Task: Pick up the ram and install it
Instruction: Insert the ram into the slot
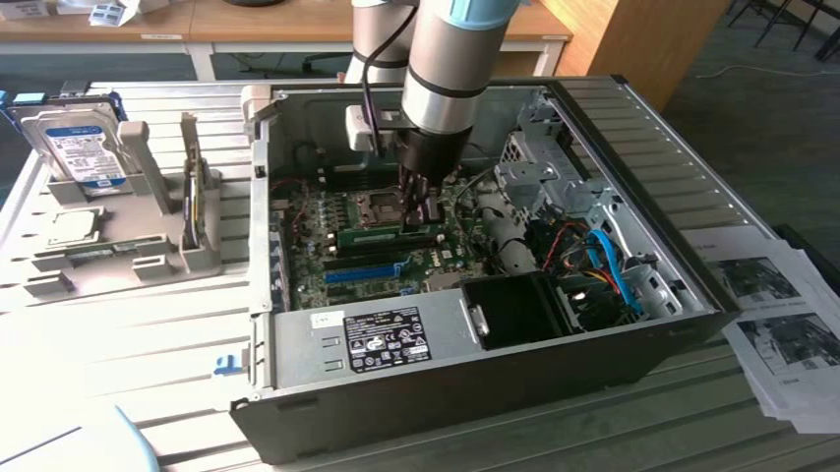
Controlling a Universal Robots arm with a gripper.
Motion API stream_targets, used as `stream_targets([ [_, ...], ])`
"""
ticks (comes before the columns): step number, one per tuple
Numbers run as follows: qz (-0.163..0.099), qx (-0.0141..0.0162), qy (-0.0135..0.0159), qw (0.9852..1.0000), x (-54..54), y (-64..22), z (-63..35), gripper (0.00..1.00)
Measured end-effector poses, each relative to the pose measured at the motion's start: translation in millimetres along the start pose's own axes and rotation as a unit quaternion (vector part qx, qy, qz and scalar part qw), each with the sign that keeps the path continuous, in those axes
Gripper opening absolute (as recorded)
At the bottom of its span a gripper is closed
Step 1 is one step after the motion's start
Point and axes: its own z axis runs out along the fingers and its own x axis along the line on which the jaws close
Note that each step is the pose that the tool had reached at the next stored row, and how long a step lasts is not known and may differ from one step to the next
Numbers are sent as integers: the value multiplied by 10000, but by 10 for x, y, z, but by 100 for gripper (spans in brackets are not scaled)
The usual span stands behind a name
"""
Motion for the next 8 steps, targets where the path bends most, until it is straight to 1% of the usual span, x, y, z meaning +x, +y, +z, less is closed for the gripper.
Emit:
stream_targets([
  [8, 0, 0, -1, 10000, 0, 0, 7, 11],
])
